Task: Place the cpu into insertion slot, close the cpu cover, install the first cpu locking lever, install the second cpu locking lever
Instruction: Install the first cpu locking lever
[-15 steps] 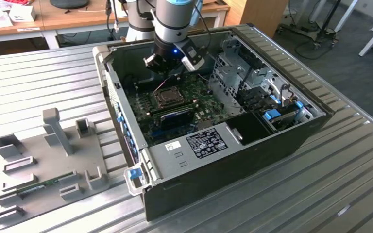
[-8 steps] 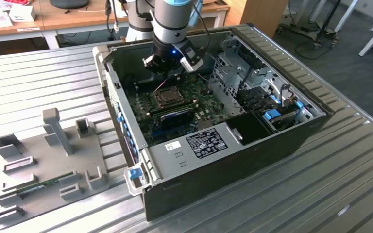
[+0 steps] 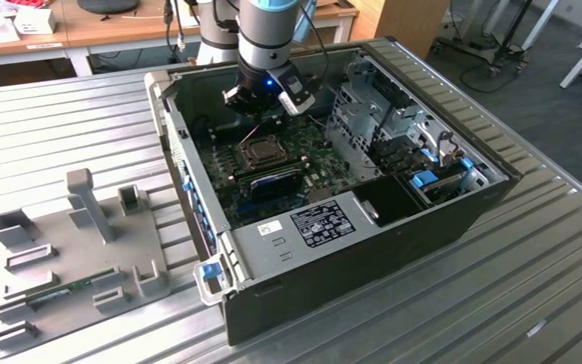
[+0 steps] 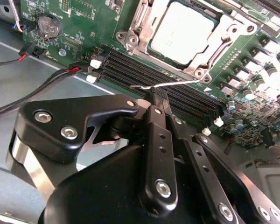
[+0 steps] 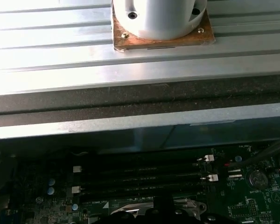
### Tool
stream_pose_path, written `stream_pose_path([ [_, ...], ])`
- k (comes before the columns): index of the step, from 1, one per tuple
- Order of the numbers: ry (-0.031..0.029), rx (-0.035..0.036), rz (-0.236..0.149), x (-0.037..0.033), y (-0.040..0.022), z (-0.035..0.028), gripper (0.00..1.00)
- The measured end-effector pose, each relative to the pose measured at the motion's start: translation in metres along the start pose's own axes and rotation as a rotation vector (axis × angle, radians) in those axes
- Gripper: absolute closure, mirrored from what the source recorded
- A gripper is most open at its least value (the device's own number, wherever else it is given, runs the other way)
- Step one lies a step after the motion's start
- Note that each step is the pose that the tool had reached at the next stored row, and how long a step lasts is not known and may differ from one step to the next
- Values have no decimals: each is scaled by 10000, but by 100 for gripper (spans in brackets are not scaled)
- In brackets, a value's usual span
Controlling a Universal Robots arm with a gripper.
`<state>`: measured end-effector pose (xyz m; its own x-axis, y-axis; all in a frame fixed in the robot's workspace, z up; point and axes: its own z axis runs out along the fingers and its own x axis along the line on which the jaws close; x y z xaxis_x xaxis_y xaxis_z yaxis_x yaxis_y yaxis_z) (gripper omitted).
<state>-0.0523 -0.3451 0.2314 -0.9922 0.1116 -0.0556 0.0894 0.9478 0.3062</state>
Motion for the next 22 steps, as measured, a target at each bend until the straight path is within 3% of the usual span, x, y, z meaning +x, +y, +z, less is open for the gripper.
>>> stream_pose_path([
  [4,-17,-13,55,5,-1,0,90],
  [10,-207,9,648,10,-3,7,90],
  [16,-236,2,716,95,-11,8,90],
  [22,-214,1,656,95,-12,7,90],
])
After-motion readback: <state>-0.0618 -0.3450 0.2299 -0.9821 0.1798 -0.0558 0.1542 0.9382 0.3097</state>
